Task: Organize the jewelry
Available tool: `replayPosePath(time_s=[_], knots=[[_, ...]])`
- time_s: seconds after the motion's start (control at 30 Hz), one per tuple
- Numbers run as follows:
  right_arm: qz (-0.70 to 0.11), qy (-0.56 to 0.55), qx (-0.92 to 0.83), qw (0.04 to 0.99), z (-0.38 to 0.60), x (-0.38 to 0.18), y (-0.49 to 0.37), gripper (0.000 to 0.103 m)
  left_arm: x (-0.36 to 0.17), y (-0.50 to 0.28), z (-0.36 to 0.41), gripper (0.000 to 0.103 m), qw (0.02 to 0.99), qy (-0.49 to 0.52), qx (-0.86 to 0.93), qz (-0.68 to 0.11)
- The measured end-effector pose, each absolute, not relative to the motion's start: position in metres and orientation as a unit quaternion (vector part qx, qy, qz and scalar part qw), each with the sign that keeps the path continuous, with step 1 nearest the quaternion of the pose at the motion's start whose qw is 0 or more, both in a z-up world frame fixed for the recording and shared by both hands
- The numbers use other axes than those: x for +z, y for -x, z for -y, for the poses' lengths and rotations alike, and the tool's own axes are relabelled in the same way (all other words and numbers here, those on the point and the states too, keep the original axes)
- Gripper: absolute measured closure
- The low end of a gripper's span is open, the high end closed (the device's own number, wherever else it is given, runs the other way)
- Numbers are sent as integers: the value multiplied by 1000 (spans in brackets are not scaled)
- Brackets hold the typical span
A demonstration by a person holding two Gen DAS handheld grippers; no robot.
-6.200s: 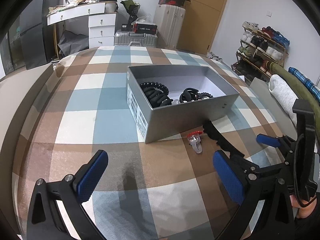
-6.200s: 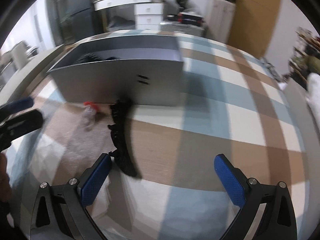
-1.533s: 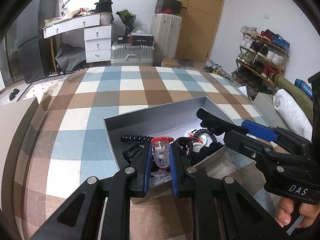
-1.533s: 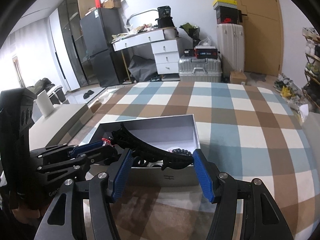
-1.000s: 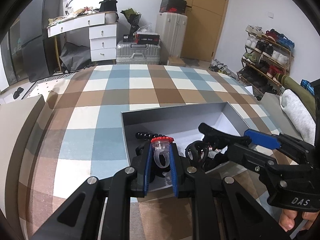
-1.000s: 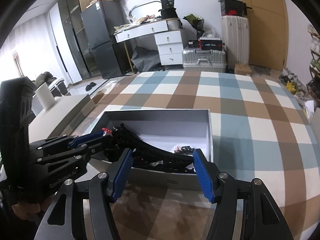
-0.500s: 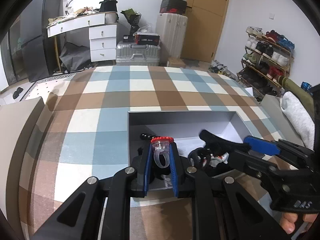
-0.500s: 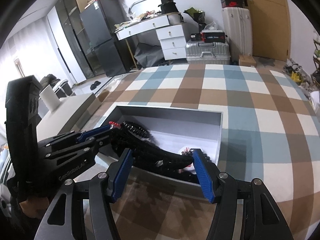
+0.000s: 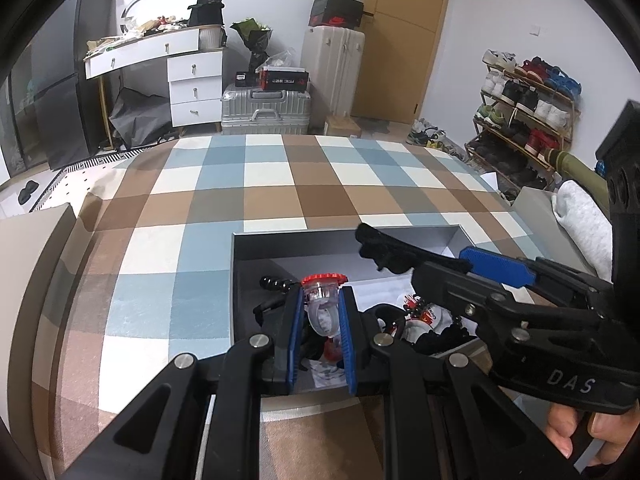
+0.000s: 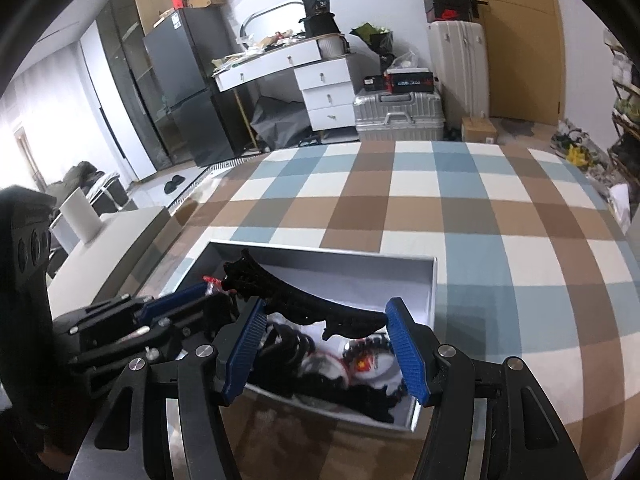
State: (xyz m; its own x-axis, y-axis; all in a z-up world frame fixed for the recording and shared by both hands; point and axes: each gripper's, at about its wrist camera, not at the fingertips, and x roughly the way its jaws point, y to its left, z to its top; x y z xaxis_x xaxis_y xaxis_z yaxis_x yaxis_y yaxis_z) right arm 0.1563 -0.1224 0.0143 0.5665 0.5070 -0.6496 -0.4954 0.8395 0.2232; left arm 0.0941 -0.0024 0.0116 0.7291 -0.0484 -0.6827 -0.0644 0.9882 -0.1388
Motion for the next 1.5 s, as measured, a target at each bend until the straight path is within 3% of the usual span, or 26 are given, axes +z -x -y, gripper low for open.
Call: replayPosePath(time_s=[0.43,0.63,0.8,0.87,0.97,1.07,1.27,1.5], knots=[[-365,-16,288,885,126,15,-152,39,13,-92,7,91,927,78,-7,-368],[-355,-17,284,890,133,20,-145,30,20,-87,10,90,930,75,-8,-360],[-348,-13,283,893,140,24,-139,19,22,-84,10,69,930,79,-8,-360],[-344,-15,282,895,145,25,-136,11,25,-81,10,49,931,78,-5,-356],[-336,-21,276,900,154,27,-132,1,30,-72,9,31,937,80,-5,-340],[-330,-21,274,903,161,28,-127,0,31,-67,10,17,940,71,2,-333],[-297,-18,275,914,171,33,-112,0,33,-53,12,2,950,59,16,-305],[-259,-11,291,921,176,31,-90,0,29,-39,5,2,957,64,29,-281]])
